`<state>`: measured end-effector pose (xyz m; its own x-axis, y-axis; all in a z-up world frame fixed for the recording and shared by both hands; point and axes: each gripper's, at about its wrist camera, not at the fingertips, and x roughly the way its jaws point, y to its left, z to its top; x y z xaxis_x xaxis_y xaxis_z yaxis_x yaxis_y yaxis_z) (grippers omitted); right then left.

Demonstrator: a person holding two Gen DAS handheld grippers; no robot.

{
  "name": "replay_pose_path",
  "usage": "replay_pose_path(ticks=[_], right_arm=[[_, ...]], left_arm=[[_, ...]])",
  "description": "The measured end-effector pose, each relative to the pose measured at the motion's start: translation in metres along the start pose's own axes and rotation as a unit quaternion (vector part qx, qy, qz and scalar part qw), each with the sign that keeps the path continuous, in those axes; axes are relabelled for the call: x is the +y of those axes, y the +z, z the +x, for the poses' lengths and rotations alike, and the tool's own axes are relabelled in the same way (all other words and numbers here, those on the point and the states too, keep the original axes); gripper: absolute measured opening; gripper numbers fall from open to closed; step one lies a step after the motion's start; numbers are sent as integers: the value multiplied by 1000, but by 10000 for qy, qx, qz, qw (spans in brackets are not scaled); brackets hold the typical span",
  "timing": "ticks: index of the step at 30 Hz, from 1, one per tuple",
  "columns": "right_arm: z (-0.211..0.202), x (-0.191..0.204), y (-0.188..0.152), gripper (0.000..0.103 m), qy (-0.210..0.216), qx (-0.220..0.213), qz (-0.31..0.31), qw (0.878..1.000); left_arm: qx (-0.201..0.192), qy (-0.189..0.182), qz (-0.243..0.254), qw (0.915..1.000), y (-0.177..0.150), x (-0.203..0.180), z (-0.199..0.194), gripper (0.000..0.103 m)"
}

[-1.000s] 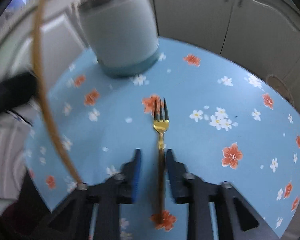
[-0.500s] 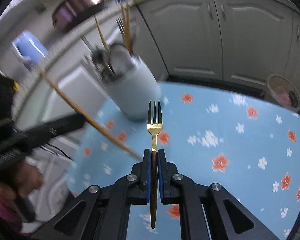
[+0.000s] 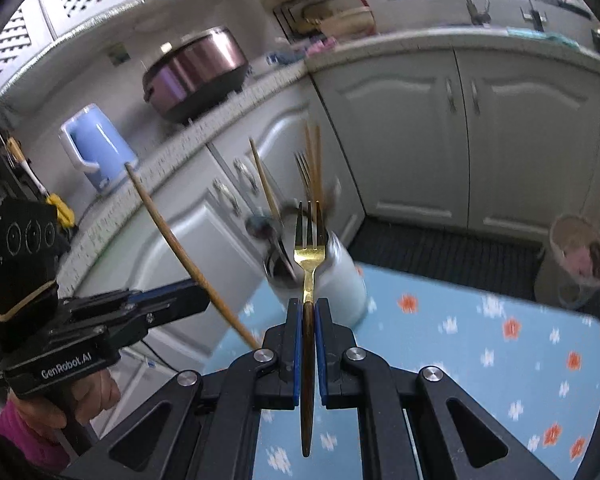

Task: Organize utensils
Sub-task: 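Lift the chopstick and gold fork upright and carry them over the jar, then lower the chopstick and fork into the jar and open both tools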

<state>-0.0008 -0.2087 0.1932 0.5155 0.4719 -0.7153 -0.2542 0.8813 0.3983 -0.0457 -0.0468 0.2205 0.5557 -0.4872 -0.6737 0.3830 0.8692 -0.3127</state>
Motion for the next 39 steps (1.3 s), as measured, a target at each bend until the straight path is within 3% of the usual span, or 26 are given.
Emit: replay_pose_path(ticks=[7, 15, 30, 39], right_arm=[[28, 17, 40, 6, 87, -398, 0, 9992], [78, 27, 63, 6, 121, -717, -262, 9970], [123, 1, 27, 6, 49, -1322, -228, 9910], [132, 10, 8, 6, -111, -1316, -622, 9893]], left_arm=[[-385, 336, 57, 9987, 51, 14, -15, 4], [-489, 584, 114, 9970, 91, 35, -2, 4], [-103, 636, -62, 9979, 56, 51, 33, 4], [-90, 577, -58, 9983, 51, 50, 31, 4]])
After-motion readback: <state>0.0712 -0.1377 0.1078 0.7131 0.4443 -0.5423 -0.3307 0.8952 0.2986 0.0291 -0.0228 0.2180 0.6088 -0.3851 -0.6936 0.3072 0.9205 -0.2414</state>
